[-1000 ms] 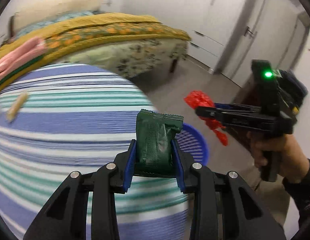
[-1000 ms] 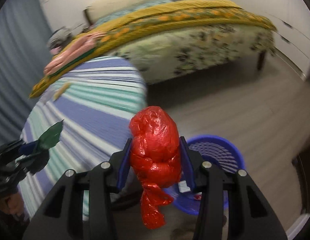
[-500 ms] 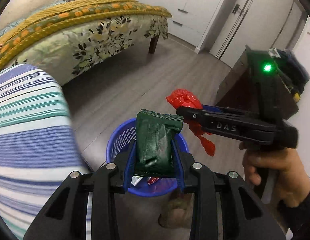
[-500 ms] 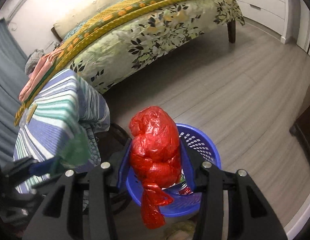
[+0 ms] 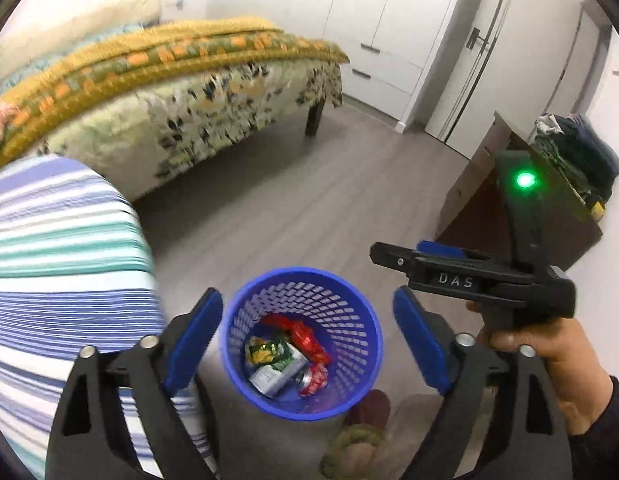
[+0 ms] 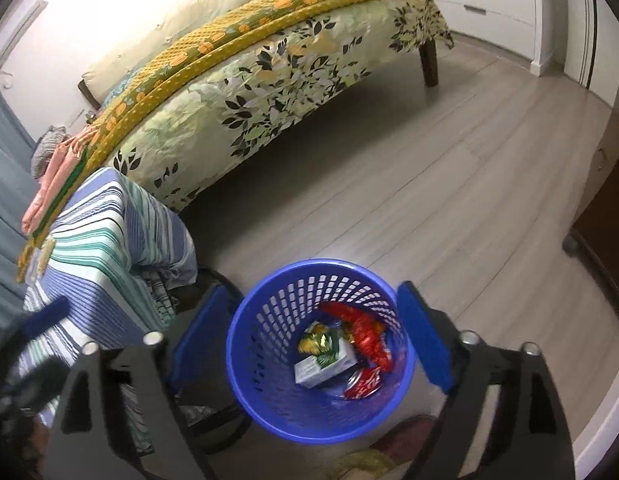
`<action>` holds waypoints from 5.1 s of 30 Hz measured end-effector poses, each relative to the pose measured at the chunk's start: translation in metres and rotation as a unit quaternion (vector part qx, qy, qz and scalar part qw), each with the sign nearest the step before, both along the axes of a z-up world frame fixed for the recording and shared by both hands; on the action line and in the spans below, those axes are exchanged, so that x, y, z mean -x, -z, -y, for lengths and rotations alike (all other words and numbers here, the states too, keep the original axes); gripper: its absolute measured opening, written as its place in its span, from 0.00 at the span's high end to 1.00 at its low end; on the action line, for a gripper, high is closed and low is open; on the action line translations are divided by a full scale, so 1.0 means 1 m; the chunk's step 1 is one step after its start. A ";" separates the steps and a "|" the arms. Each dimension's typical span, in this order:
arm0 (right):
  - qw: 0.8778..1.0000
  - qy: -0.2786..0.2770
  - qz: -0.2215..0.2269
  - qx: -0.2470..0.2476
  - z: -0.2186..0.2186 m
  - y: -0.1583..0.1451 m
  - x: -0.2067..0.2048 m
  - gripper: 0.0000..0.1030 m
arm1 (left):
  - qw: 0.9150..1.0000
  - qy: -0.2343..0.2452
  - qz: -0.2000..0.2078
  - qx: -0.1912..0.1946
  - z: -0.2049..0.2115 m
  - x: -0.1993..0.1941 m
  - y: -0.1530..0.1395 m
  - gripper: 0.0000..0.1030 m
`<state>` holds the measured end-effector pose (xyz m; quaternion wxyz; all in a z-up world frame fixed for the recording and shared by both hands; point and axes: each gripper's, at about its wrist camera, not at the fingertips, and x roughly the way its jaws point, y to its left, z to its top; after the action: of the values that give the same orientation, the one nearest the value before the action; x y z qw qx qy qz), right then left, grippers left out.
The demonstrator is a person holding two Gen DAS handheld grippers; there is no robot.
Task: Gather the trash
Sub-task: 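Return both tools to the table above the clear box and snack bar, then grasp the clear cartoon box with the left tool while the right tool grasps the snack bar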
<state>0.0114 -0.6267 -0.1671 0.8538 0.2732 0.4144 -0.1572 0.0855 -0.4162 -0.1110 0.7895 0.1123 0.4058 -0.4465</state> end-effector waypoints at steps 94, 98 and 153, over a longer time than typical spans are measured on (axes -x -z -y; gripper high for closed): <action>0.934 -0.351 -0.003 0.065 -0.400 -0.056 -0.160 0.72 | 0.956 -0.286 0.029 -0.066 -0.466 -0.240 0.017 0.04; 0.932 -0.358 0.004 0.061 -0.406 -0.054 -0.135 0.72 | 0.963 -0.261 0.016 -0.071 -0.460 -0.299 0.022 0.04; 0.922 -0.360 0.012 0.142 -0.440 -0.032 -0.127 0.26 | 0.947 -0.299 0.014 -0.119 -0.424 -0.093 0.028 0.04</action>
<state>0.1383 -0.1865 -0.1354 0.8876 -0.0167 0.4477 0.1072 0.1782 0.0073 -0.1393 0.8734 0.0848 0.4597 -0.1367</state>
